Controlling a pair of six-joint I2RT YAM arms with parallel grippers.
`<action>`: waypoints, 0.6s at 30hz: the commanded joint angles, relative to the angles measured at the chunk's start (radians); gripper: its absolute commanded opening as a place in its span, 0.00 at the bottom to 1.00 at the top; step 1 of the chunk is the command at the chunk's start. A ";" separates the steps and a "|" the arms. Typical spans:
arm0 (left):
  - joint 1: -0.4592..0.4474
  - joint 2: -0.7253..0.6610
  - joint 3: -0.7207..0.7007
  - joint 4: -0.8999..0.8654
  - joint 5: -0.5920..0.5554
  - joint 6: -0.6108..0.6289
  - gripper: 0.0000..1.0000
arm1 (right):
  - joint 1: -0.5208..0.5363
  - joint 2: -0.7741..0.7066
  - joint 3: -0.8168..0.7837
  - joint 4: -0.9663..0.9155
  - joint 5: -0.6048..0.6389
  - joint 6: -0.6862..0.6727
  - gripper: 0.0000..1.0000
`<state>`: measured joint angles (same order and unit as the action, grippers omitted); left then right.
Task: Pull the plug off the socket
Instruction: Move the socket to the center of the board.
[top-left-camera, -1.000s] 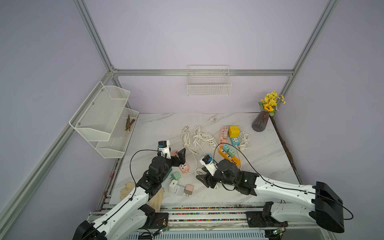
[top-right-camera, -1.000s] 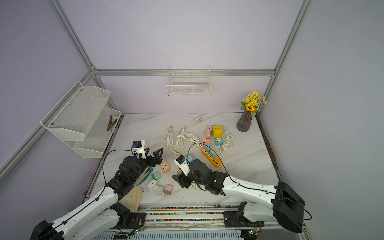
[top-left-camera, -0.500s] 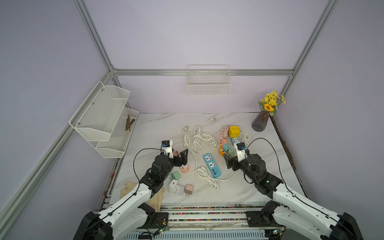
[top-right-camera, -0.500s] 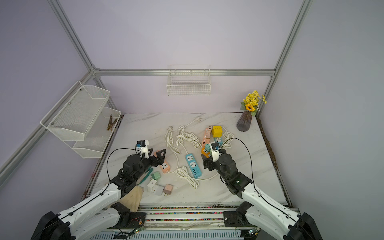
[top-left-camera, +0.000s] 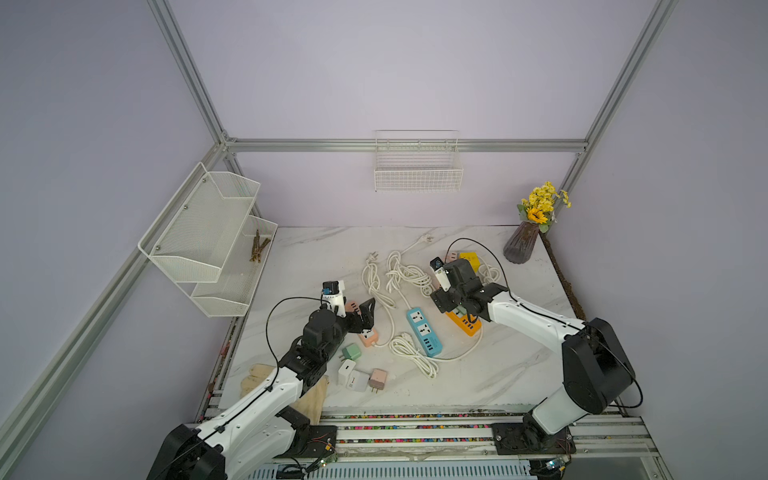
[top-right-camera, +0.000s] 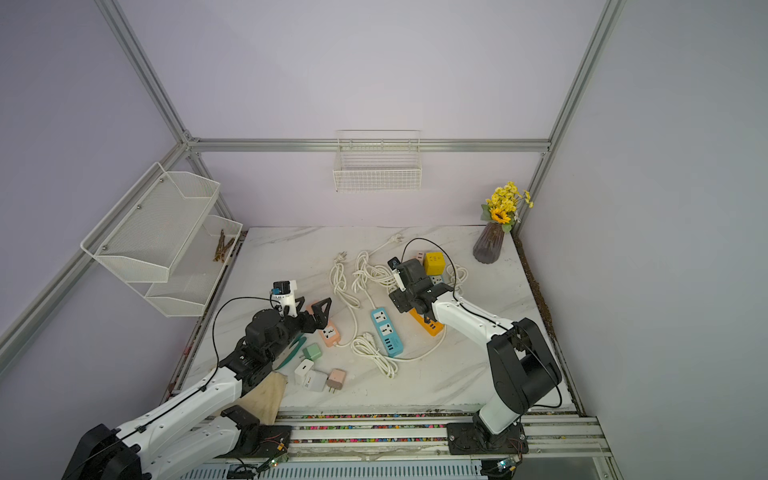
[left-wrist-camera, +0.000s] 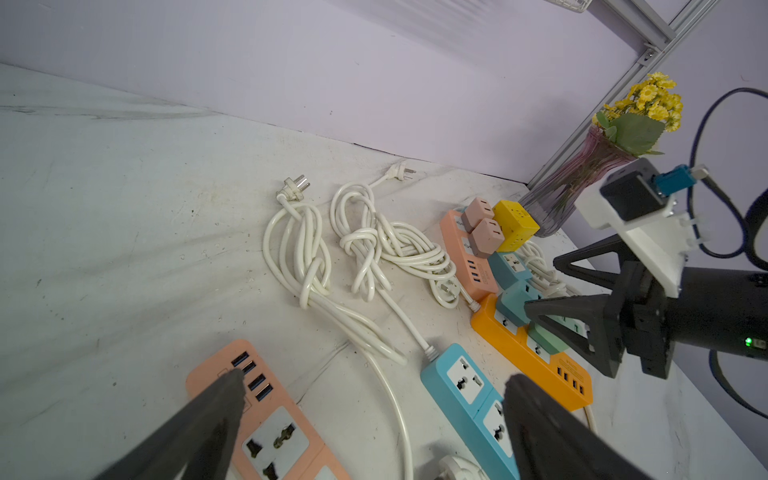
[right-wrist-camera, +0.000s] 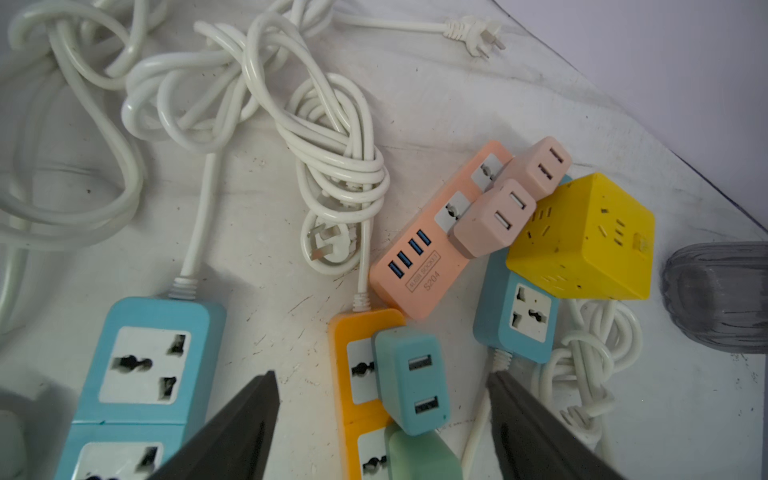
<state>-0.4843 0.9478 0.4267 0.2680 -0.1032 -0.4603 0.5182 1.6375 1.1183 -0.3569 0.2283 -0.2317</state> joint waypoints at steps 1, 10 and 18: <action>0.007 -0.024 0.012 0.022 0.000 0.015 1.00 | -0.021 0.067 0.073 -0.175 0.012 -0.059 0.80; 0.010 -0.044 0.010 0.014 -0.009 0.018 1.00 | -0.072 0.186 0.196 -0.271 -0.040 -0.074 0.55; 0.010 -0.045 0.009 0.015 0.000 0.016 1.00 | -0.073 0.225 0.241 -0.311 -0.071 -0.014 0.27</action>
<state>-0.4786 0.9184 0.4267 0.2661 -0.1047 -0.4599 0.4461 1.8442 1.3376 -0.6441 0.1680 -0.2836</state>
